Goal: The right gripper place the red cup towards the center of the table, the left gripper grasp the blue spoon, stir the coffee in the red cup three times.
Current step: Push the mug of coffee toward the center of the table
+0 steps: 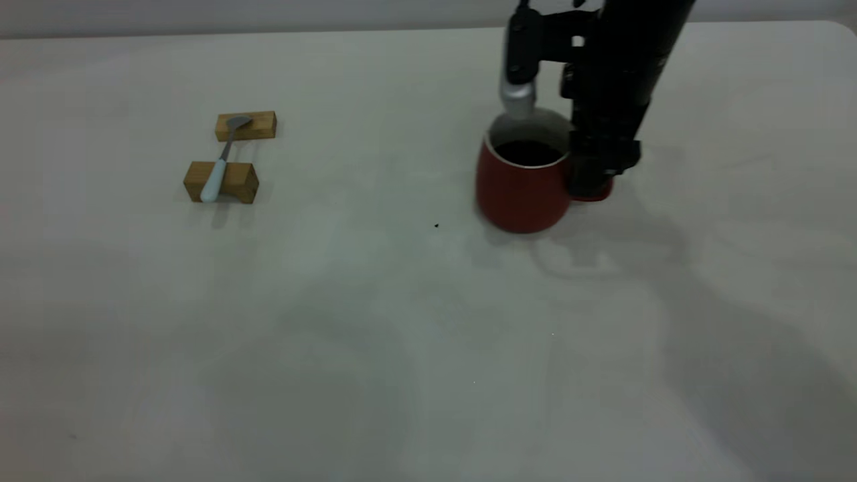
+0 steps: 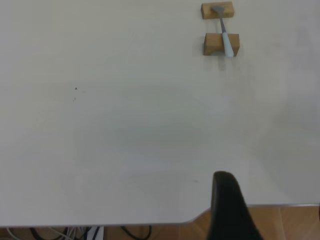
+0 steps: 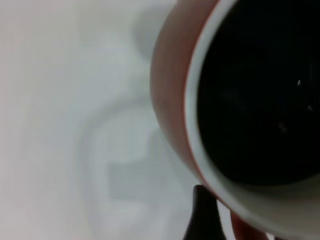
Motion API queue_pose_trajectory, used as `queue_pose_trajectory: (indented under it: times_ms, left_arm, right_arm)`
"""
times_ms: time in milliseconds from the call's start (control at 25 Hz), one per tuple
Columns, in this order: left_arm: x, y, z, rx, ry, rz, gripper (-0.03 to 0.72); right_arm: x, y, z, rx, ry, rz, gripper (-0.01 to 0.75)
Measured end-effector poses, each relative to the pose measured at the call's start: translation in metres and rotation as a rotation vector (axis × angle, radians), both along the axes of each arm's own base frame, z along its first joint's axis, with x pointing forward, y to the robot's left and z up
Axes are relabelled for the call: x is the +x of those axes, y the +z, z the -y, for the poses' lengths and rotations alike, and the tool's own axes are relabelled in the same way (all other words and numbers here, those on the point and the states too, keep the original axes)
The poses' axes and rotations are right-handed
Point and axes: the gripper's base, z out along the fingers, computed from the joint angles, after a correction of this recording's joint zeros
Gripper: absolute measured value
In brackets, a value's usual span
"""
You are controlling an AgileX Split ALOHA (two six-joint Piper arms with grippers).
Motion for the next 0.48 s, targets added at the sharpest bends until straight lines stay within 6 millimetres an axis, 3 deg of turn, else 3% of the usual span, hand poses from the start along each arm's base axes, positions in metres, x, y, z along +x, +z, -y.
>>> queue_pose_trajectory:
  times_ms: [480]
  left_arm:
    - [0.000, 0.000, 0.000, 0.000, 0.000, 0.000, 0.496]
  right_arm:
    - [-0.005, 0.003, -0.030, 0.156, -0.116, 0.008, 0.604]
